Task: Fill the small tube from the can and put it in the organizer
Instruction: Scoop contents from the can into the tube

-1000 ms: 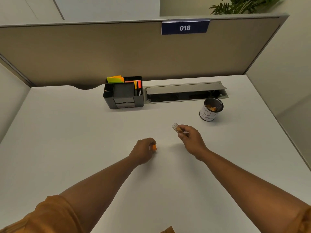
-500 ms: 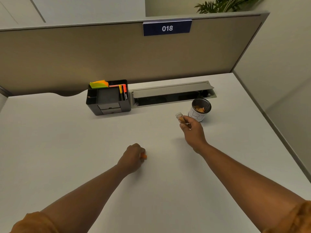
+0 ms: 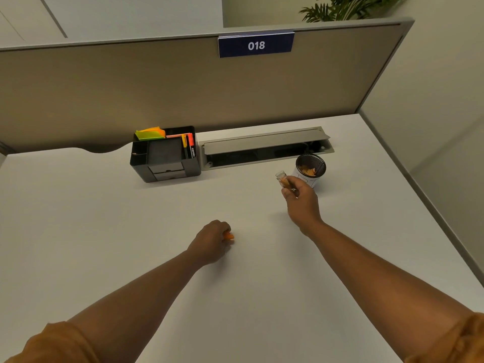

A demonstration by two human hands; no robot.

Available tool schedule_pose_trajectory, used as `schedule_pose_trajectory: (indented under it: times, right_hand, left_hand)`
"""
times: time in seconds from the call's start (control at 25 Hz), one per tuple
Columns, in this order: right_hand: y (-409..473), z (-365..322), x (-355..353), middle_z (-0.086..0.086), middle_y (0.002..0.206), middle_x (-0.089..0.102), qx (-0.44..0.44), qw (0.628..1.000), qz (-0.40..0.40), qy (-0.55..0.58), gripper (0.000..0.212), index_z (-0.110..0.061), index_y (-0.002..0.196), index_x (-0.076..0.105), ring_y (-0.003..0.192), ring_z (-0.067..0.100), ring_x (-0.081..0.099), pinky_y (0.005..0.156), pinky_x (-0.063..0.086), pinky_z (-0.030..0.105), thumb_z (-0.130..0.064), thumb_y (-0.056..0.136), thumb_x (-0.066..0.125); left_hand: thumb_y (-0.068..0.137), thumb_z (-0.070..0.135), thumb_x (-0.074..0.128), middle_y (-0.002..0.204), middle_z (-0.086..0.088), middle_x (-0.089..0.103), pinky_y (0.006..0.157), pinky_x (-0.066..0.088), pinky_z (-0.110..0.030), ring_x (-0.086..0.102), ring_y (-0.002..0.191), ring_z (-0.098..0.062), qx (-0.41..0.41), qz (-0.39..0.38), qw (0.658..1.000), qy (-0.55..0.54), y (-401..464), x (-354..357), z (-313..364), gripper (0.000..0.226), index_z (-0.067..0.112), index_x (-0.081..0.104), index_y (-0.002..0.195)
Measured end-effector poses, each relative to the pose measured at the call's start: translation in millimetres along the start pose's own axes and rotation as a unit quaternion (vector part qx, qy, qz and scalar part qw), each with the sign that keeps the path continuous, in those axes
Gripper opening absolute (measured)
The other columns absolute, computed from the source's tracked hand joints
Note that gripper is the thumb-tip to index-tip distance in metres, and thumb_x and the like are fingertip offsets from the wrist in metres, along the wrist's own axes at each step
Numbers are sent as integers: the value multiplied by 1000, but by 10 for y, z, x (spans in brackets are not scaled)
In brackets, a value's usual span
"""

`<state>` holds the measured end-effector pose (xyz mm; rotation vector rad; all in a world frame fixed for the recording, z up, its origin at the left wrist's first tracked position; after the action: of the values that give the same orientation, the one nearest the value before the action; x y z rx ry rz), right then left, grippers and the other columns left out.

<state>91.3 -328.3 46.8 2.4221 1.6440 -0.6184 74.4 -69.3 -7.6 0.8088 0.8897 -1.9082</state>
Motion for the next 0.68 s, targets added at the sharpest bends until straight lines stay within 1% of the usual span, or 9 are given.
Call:
schedule_pose_trajectory:
  times: [0.08,0.16,0.24,0.32,0.4,0.52,0.6,0.68]
  right_hand:
    - [77,-9,-113,-5,118,59,1,999,42,-3,34,-20,131,58,103,13,56,80,45,20,-15,97,61]
    - [177,-14,-253,-2,115,61,4,996,93,-6,31,-20,126,59,103,16,59,79,47,21,-16,96,63]
    - [288,-8,-392,3,117,65,8,990,137,-13,27,-18,121,59,105,20,61,81,50,23,-15,95,64]
    - [411,19,-513,8,118,66,16,986,164,-23,24,-16,117,59,106,24,62,79,51,27,-14,94,65]
    - [519,58,-601,9,115,67,27,983,177,-41,22,-15,116,60,103,26,63,76,50,27,-13,94,65]
    - [670,129,-681,9,112,69,34,979,186,-72,22,-13,116,64,100,25,63,75,50,28,-12,94,64]
    - [749,162,-697,9,110,69,33,978,184,-90,21,-12,115,66,97,24,63,74,48,28,-11,94,63]
    - [821,180,-695,10,111,70,28,979,172,-110,23,-11,117,68,99,28,65,74,49,29,-10,94,63]
  left_hand:
    - [89,17,67,104,-7,64,84,49,-35,60,96,-27,8,-12,1000,-8,145,-6,137,20,12,63,108]
    - [91,12,63,105,-7,66,81,48,-36,59,95,-27,17,-20,1000,-17,311,-7,296,17,13,61,108]
    - [93,11,59,103,-6,67,79,49,-38,59,91,-27,24,-27,999,-28,473,0,469,14,14,59,107]
    - [95,13,58,102,-7,68,75,48,-37,59,88,-27,27,-35,998,-36,643,22,636,14,16,56,108]
    - [97,15,57,102,-8,67,72,44,-33,58,85,-25,28,-45,998,-34,798,63,772,14,17,55,110]
    - [98,12,55,105,-9,66,73,42,-32,57,86,-23,28,-70,997,-22,1011,150,932,17,17,53,114]
    - [98,11,55,107,-10,65,74,43,-31,57,89,-23,28,-79,996,-13,1119,197,1003,18,16,52,116]
    - [99,11,55,109,-9,64,74,41,-29,56,89,-21,30,-84,996,-4,1201,228,1060,20,17,52,117]
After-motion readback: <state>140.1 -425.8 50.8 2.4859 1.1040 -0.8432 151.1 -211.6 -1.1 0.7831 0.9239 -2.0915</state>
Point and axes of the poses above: each hand's wrist, its own y-axis towards the middle knuckle, its own x-axis out of the palm, z = x × y, the point moved 3 cm from there along y, towards the middle knuckle
